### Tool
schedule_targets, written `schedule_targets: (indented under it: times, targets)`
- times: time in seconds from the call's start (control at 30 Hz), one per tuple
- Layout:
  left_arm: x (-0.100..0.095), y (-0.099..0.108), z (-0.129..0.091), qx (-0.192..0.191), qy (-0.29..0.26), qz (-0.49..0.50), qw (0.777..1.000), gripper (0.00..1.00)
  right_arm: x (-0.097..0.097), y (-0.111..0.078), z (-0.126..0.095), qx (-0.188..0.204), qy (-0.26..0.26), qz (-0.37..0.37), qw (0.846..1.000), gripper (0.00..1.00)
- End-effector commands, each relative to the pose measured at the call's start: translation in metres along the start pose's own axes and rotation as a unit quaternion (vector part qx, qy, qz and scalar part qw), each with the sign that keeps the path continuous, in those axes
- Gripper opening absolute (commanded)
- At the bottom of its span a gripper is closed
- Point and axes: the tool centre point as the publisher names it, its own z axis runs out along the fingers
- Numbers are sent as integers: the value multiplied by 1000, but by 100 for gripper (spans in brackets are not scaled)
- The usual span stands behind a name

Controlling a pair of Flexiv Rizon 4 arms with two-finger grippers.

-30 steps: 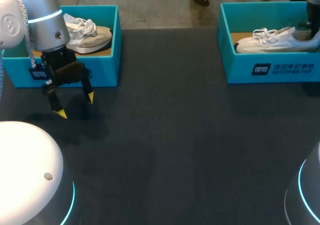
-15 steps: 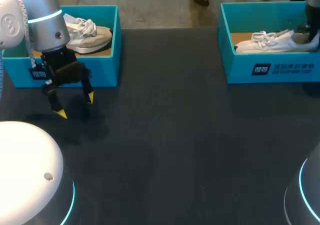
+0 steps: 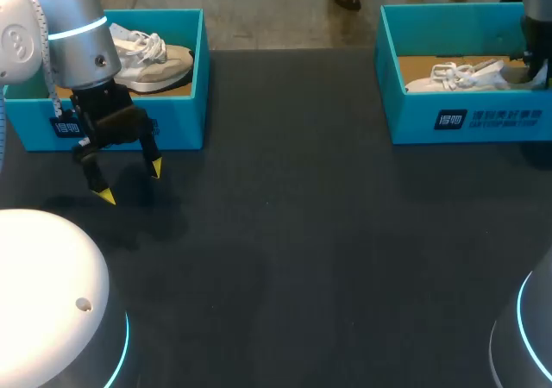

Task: Take the shoe out of the shoebox, open the shoe tongue, remove and reinsert the insole, then place the shoe into the shoebox

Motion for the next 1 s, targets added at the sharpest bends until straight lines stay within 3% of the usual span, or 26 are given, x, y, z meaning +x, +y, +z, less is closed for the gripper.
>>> schedule_targets:
  times: [0.03, 0.67, 0.73, 0.77, 1.0]
  targets:
    - [1, 0, 0, -2, 0, 0, 1000, 100, 1, 4, 7, 2, 4, -3, 1000, 0]
    - [1, 0, 0, -2, 0, 0, 1000, 100, 5, -10, 27, 9, 16, -8, 1000, 0]
    - [1, 0, 0, -2, 0, 0, 1000, 100, 5, -11, 25, 8, 17, -6, 1000, 48]
    - [1, 0, 0, -2, 0, 0, 1000, 100, 4, -12, 23, 8, 17, -5, 1000, 97]
    - [1, 0, 0, -2, 0, 0, 1000, 100, 1, -13, 7, 0, 22, 3, 1000, 100]
